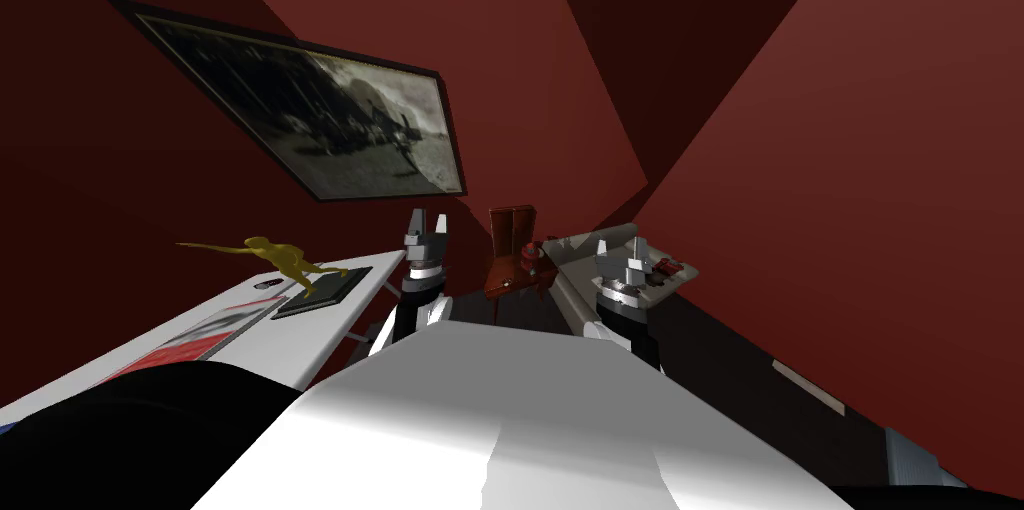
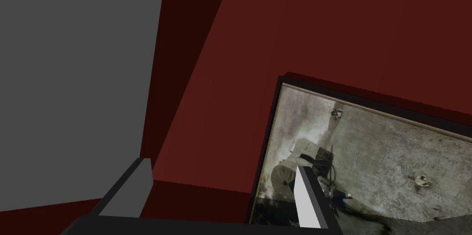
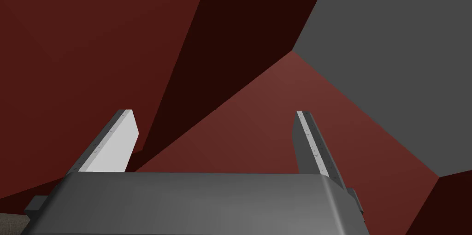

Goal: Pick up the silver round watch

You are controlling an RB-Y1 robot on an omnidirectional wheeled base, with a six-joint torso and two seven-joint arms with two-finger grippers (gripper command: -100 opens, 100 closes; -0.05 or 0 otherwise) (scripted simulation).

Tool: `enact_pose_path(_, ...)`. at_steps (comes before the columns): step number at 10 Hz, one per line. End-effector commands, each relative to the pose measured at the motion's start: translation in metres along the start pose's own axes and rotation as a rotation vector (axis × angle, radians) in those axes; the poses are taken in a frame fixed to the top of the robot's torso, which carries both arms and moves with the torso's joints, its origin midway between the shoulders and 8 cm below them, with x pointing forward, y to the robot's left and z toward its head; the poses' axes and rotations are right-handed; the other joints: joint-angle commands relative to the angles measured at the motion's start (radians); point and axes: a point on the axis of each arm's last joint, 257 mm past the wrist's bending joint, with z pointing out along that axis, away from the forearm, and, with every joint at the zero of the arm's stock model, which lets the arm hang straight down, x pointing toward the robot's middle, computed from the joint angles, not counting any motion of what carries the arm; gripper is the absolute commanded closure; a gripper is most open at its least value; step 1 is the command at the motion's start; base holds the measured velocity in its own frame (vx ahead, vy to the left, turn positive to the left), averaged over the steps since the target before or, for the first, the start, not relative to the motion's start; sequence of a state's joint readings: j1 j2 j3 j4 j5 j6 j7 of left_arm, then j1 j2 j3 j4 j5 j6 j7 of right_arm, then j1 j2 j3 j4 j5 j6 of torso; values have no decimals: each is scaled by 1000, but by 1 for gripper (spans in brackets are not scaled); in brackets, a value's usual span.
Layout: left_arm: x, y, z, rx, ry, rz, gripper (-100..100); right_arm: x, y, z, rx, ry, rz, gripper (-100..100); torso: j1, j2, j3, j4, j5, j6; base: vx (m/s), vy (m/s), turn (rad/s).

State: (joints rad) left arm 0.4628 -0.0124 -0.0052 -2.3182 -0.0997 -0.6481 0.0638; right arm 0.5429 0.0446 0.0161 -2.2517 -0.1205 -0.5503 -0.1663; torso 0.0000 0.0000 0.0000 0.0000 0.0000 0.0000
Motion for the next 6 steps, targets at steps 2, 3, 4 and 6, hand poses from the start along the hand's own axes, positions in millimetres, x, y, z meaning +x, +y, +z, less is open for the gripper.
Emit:
enact_pose_path(2, 9, 19, -4, -41, 66, 7, -100, 0, 0, 0, 0, 0, 0, 0, 0, 0, 0, 0, 0, 0, -4, 7, -30)
enact_pose_path(3, 11, 30, -6, -67, 88, 10, -100, 0, 0, 0, 0, 0, 0, 0, 1, 0, 0, 0, 0, 0, -11, 17, -50)
enact_pose_path(4, 13, 44, -9, -98, 107, 12, -100, 0, 0, 0, 0, 0, 0, 0, 1, 1, 0, 0, 0, 0, -17, 26, -46)
enact_pose_path(6, 15, 77, -16, -172, 133, 18, -100, 0, 0, 0, 0, 0, 0, 0, 2, 1, 1, 0, 1, 0, -28, 29, -73)
